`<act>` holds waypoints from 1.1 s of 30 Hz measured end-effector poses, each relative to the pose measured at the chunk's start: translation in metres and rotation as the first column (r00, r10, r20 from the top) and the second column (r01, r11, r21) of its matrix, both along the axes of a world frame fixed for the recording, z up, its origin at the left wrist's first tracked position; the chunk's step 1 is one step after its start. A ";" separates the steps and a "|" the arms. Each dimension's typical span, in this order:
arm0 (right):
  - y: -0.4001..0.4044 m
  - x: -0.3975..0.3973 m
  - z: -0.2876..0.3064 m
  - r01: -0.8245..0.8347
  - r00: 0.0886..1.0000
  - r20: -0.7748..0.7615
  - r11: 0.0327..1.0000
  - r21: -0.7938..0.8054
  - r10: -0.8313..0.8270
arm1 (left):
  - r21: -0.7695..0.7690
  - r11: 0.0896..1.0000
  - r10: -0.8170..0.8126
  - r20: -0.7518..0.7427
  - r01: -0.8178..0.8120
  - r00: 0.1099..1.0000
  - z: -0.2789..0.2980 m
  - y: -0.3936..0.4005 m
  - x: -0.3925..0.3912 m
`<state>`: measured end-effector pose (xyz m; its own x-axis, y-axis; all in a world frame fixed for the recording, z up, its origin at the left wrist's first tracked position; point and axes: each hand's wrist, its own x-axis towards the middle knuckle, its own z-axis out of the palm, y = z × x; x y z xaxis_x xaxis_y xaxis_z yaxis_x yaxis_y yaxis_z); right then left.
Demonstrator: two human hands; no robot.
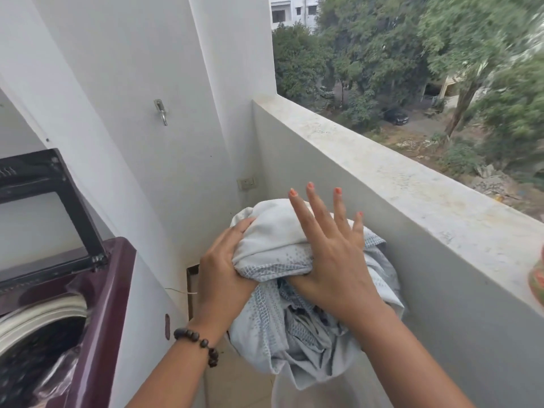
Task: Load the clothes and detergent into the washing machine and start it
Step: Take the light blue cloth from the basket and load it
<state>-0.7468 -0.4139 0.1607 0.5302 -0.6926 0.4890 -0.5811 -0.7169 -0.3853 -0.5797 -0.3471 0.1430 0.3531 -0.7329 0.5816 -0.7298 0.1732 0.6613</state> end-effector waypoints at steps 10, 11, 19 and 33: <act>-0.046 -0.038 -0.023 -0.092 0.995 0.080 0.920 0.382 0.066 | -0.208 0.977 -0.140 -0.427 0.054 0.893 0.038 0.015 0.031; -0.048 -0.038 -0.026 -0.180 0.977 0.182 0.888 0.422 0.112 | -0.229 0.971 -0.165 -0.461 0.063 0.872 0.039 0.016 0.031; -0.048 -0.026 -0.049 -0.224 0.888 0.458 0.906 0.360 0.037 | -0.067 0.995 -0.096 -0.485 0.073 0.869 0.015 0.024 0.044; -0.017 0.008 -0.014 -0.097 0.994 -0.059 0.982 -0.162 0.089 | 0.631 0.764 -0.161 -0.019 0.136 0.987 -0.012 0.035 0.015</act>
<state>-0.7393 -0.4306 0.1467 0.6161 -0.5514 0.5625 -0.5250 -0.8198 -0.2286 -0.5651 -0.3117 0.1311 0.1978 -0.9801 -0.0176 -0.7541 -0.1636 0.6360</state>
